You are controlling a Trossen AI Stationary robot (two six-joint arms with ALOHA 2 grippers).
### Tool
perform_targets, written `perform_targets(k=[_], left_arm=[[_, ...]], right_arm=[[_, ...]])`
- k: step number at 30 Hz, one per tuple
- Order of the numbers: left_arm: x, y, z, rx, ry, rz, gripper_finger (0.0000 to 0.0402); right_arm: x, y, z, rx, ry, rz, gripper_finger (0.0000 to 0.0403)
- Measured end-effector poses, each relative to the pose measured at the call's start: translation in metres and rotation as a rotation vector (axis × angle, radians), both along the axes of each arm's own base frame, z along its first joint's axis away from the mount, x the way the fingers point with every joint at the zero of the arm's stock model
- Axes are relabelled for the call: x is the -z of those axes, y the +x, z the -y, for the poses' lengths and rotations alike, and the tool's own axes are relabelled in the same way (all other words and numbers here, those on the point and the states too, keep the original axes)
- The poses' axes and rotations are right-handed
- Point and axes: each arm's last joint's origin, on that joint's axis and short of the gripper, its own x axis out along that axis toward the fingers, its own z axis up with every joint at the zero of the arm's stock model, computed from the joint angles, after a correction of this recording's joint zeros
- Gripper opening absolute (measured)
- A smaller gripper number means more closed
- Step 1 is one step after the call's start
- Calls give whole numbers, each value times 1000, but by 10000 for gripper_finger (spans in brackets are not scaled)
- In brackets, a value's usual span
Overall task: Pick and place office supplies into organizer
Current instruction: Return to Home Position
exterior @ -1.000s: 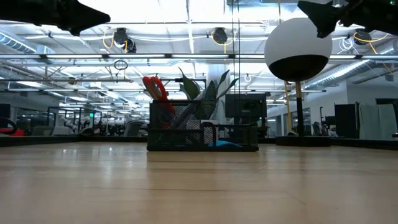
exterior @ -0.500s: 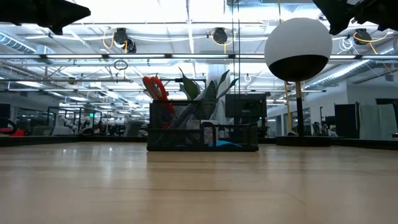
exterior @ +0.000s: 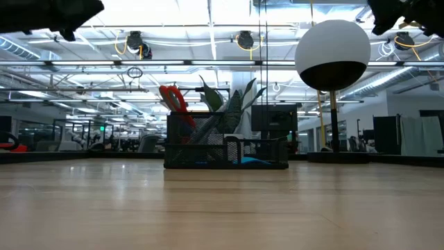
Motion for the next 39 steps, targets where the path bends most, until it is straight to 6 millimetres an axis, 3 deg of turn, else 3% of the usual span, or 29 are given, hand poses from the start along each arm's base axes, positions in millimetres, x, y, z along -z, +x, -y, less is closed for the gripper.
perform_targets(k=[6,9,21,39], left_arm=[[20,6,0,-15,34,153,51],[25,5,0,-18,37,212,51],[29,8,0,-24,71,162,51],[65,21,0,-2,53,-235,51]], right_arm=[[-10,-15,-1,-51,-29,273,309],[-8,-13,-1,-53,-30,241,309],[-4,-9,-1,-45,-36,191,309],[43,18,0,78,-140,-376,309]])
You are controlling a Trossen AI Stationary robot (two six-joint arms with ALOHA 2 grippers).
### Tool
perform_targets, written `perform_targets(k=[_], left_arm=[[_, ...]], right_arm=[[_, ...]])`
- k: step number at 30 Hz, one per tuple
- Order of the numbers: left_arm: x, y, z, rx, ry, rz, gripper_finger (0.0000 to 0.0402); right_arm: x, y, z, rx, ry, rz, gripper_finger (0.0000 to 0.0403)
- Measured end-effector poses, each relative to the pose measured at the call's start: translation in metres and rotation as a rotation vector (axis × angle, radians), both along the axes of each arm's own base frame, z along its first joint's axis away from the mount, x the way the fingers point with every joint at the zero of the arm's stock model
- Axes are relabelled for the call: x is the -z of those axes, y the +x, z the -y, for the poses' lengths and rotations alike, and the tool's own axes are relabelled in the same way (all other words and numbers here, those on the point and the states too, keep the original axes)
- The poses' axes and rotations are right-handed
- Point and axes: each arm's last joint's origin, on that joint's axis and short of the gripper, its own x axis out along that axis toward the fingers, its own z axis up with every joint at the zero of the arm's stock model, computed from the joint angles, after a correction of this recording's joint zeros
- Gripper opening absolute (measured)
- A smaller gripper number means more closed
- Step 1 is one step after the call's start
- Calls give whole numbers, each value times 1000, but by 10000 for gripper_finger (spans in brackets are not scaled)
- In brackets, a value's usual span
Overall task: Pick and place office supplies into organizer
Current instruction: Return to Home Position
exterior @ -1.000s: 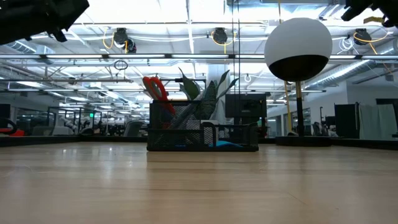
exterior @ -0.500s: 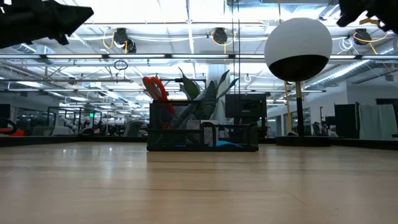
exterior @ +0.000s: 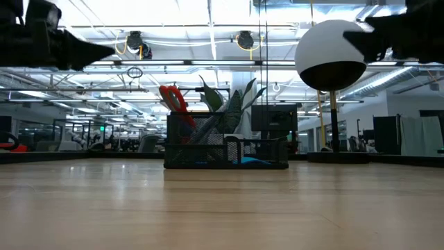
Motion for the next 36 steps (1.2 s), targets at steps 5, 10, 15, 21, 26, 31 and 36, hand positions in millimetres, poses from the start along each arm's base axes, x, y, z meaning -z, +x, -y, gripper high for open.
perform_targets(k=[5,10,15,21,26,31,36], left_arm=[[10,1,-1,-51,-10,-107,51],[12,3,0,1,-24,-140,51],[15,5,0,0,-25,-173,51],[16,6,0,-1,-14,-193,51],[16,6,0,-1,-13,-192,51],[16,6,0,-1,-22,-190,51],[16,6,0,-1,-23,-180,51]], right_arm=[[10,2,2,70,-11,-101,309],[15,2,2,73,-45,-155,309],[19,3,2,66,-54,-194,309],[19,3,1,46,-72,-203,309],[20,3,1,44,-62,-206,309],[20,3,1,41,-34,-207,309],[20,3,1,40,-32,-206,309]])
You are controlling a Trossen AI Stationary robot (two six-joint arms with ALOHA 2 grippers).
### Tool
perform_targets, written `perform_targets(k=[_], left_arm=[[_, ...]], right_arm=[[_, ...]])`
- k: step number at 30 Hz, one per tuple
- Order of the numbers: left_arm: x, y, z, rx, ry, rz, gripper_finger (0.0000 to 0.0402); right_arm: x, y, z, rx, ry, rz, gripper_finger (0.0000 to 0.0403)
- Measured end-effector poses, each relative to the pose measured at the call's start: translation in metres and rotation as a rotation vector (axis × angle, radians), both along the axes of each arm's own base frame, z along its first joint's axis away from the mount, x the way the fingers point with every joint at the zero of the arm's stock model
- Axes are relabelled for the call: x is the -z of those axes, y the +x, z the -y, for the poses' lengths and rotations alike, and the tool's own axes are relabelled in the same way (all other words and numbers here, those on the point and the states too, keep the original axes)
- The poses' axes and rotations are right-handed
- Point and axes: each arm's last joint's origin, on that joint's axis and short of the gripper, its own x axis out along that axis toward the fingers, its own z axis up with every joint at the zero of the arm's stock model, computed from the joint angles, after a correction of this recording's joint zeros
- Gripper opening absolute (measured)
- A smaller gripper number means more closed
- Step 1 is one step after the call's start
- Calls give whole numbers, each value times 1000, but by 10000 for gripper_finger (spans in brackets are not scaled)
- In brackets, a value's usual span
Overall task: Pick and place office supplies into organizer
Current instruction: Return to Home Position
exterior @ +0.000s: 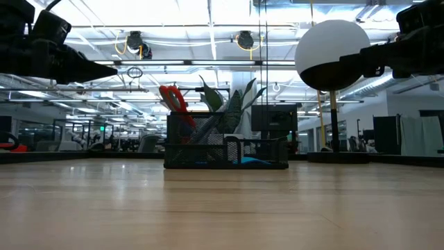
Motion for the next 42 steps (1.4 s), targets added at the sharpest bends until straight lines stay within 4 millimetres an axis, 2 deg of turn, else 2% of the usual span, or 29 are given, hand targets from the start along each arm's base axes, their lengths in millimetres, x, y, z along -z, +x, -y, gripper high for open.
perform_targets(k=[42], left_arm=[[-2,0,0,-1,-1,20,51]], right_arm=[[0,0,0,0,2,-1,309]])
